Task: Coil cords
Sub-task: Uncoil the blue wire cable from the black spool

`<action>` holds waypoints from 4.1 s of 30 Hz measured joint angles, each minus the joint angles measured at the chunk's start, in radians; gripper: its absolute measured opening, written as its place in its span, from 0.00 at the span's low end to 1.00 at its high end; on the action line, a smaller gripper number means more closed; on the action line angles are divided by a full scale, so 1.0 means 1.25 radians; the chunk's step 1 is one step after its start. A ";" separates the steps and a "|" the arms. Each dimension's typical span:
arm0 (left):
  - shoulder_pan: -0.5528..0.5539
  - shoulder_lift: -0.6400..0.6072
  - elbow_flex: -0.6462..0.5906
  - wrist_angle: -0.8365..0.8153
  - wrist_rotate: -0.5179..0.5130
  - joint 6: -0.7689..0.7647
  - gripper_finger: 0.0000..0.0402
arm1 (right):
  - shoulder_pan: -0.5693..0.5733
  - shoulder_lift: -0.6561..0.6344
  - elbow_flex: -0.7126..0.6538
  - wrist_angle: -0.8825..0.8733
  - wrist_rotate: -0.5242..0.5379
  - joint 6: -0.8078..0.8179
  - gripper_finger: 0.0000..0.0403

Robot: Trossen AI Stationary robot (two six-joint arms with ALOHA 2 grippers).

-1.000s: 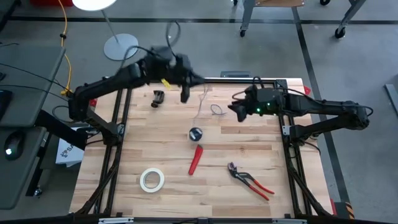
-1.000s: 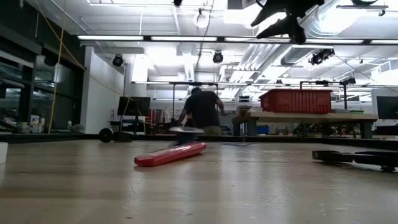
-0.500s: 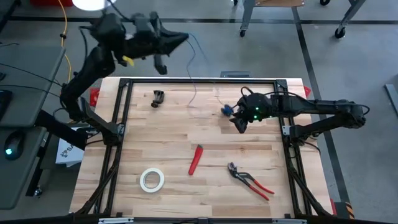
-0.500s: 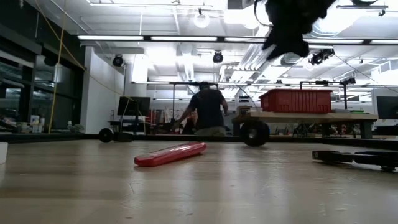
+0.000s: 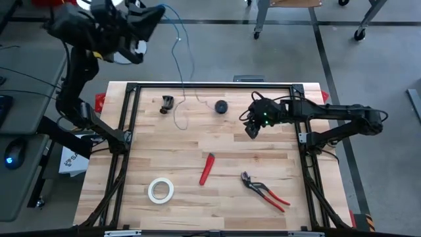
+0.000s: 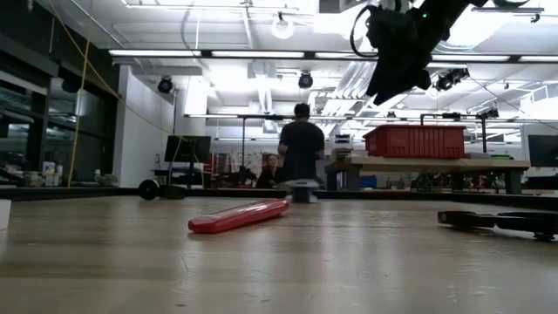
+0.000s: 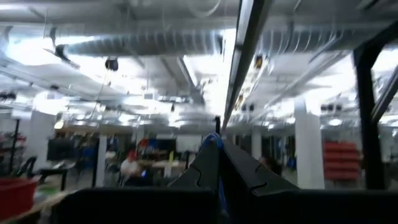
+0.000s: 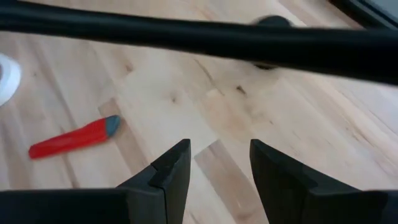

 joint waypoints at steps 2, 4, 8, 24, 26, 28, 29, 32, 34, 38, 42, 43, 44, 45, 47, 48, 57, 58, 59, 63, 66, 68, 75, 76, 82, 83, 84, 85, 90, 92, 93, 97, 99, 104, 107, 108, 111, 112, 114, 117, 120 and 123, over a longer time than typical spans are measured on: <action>0.000 0.000 0.005 0.029 0.012 -0.016 0.00 | -0.014 0.008 0.000 0.004 0.000 0.004 0.39; 0.000 0.000 0.005 0.066 0.023 -0.033 0.00 | -0.025 0.019 0.000 0.024 -0.012 0.003 0.39; 0.000 0.000 0.005 0.110 0.061 -0.084 0.00 | -0.038 0.069 0.000 0.095 -0.054 -0.003 0.39; 0.002 -0.051 0.005 -0.033 0.155 -0.223 0.00 | -0.135 0.450 0.000 0.618 -0.255 0.542 0.39; 0.002 -0.046 0.005 -0.065 0.146 -0.223 0.00 | -0.134 0.483 0.000 0.654 -0.257 0.585 0.39; 0.000 -0.038 0.005 -0.095 0.144 -0.223 0.00 | -0.132 0.509 0.009 0.670 -0.255 0.618 0.39; 0.000 -0.035 0.004 -0.116 0.144 -0.223 0.00 | -0.130 0.519 0.015 0.673 -0.244 0.630 0.39; 0.000 -0.025 0.004 -0.171 0.144 -0.223 0.00 | -0.124 0.534 0.046 0.673 -0.187 0.647 0.39; 0.000 -0.020 0.004 -0.211 0.141 -0.221 0.00 | -0.125 0.547 0.075 0.664 -0.154 0.656 0.39; 0.000 -0.010 0.004 -0.281 0.138 -0.197 0.00 | -0.130 0.597 0.147 0.600 -0.132 0.660 0.39; 0.000 -0.003 0.004 -0.306 0.138 -0.192 0.00 | -0.132 0.654 0.235 0.535 -0.147 0.642 0.39; 0.000 -0.003 0.004 -0.307 0.138 -0.187 0.00 | -0.132 0.669 0.258 0.513 -0.141 0.637 0.39; 0.000 -0.003 0.004 -0.307 0.137 -0.181 0.00 | -0.131 0.681 0.281 0.493 -0.127 0.634 0.39; 0.000 -0.003 0.004 -0.307 0.137 -0.181 0.00 | -0.130 0.691 0.304 0.469 -0.115 0.631 0.39; 0.000 -0.004 0.004 -0.308 0.138 -0.181 0.00 | -0.130 0.700 0.344 0.408 -0.101 0.602 0.39; 0.000 -0.004 0.004 -0.312 0.138 -0.180 0.00 | -0.130 0.704 0.362 0.377 -0.092 0.584 0.39; 0.001 -0.008 0.005 -0.329 0.138 -0.127 0.00 | -0.132 0.704 0.457 0.234 0.010 0.465 0.37; 0.001 -0.007 0.005 -0.331 0.137 -0.118 0.00 | -0.132 0.704 0.457 0.232 0.012 0.450 0.36; 0.001 -0.007 0.005 -0.335 0.136 -0.110 0.00 | -0.132 0.704 0.458 0.230 0.014 0.444 0.35; 0.003 -0.004 0.005 -0.346 0.117 -0.103 0.00 | -0.132 0.704 0.459 0.199 0.016 0.418 0.32; 0.007 -0.003 0.005 -0.347 0.113 -0.107 0.00 | -0.132 0.704 0.459 0.206 0.015 0.407 0.31; 0.007 -0.002 0.005 -0.347 0.107 -0.113 0.00 | -0.131 0.704 0.459 0.204 0.007 0.406 0.31; 0.007 0.000 0.005 -0.358 0.088 -0.119 0.00 | -0.118 0.726 0.458 0.194 0.002 0.409 0.31; 0.007 -0.001 0.005 -0.359 0.086 -0.119 0.00 | -0.117 0.726 0.458 0.194 -0.004 0.407 0.31; 0.007 -0.001 0.005 -0.373 0.078 -0.132 0.00 | -0.104 0.725 0.458 0.200 0.029 0.418 0.31; 0.007 -0.001 0.005 -0.374 0.078 -0.133 0.00 | -0.103 0.725 0.458 0.203 0.031 0.432 0.31; 0.007 0.000 0.005 -0.374 0.078 -0.133 0.00 | -0.102 0.725 0.458 0.201 0.031 0.447 0.31; 0.007 0.001 0.005 -0.373 0.078 -0.133 0.00 | -0.102 0.728 0.458 0.199 0.032 0.455 0.31; 0.007 0.006 0.005 -0.387 0.075 -0.131 0.00 | -0.094 0.736 0.457 0.196 0.059 0.465 0.31; 0.006 0.006 0.005 -0.404 0.062 -0.126 0.00 | -0.093 0.736 0.457 0.195 0.064 0.461 0.31; 0.006 0.006 0.005 -0.413 0.051 -0.126 0.00 | -0.093 0.737 0.457 0.195 0.064 0.462 0.31; 0.006 0.006 0.005 -0.421 0.036 -0.126 0.00 | -0.093 0.746 0.457 0.200 0.046 0.472 0.31; 0.007 0.006 0.005 -0.420 0.035 -0.125 0.00 | -0.091 0.749 0.457 0.209 0.046 0.466 0.31; 0.006 0.010 0.005 -0.438 0.013 -0.091 0.00 | -0.082 0.757 0.457 0.216 0.044 0.479 0.31; 0.007 0.014 0.004 -0.458 -0.012 -0.087 0.00 | -0.083 0.757 0.457 0.217 0.043 0.487 0.31; 0.007 0.017 0.004 -0.461 -0.018 -0.082 0.00 | -0.083 0.757 0.457 0.219 0.043 0.494 0.31; 0.007 0.026 0.004 -0.460 -0.026 -0.086 0.00 | -0.083 0.758 0.457 0.219 0.043 0.498 0.31; 0.007 0.031 0.004 -0.460 -0.025 -0.088 0.00 | -0.084 0.758 0.457 0.217 0.043 0.498 0.31; 0.007 0.037 0.004 -0.465 -0.024 -0.089 0.00 | -0.085 0.758 0.457 0.209 0.044 0.504 0.31; 0.001 0.047 0.004 -0.478 -0.026 -0.094 0.00 | -0.084 0.758 0.458 0.192 0.050 0.513 0.31; -0.001 0.053 0.004 -0.485 -0.027 -0.096 0.00 | -0.085 0.756 0.459 0.155 0.052 0.522 0.31; 0.000 0.054 0.004 -0.490 -0.029 -0.090 0.00 | -0.084 0.753 0.461 0.095 0.056 0.536 0.31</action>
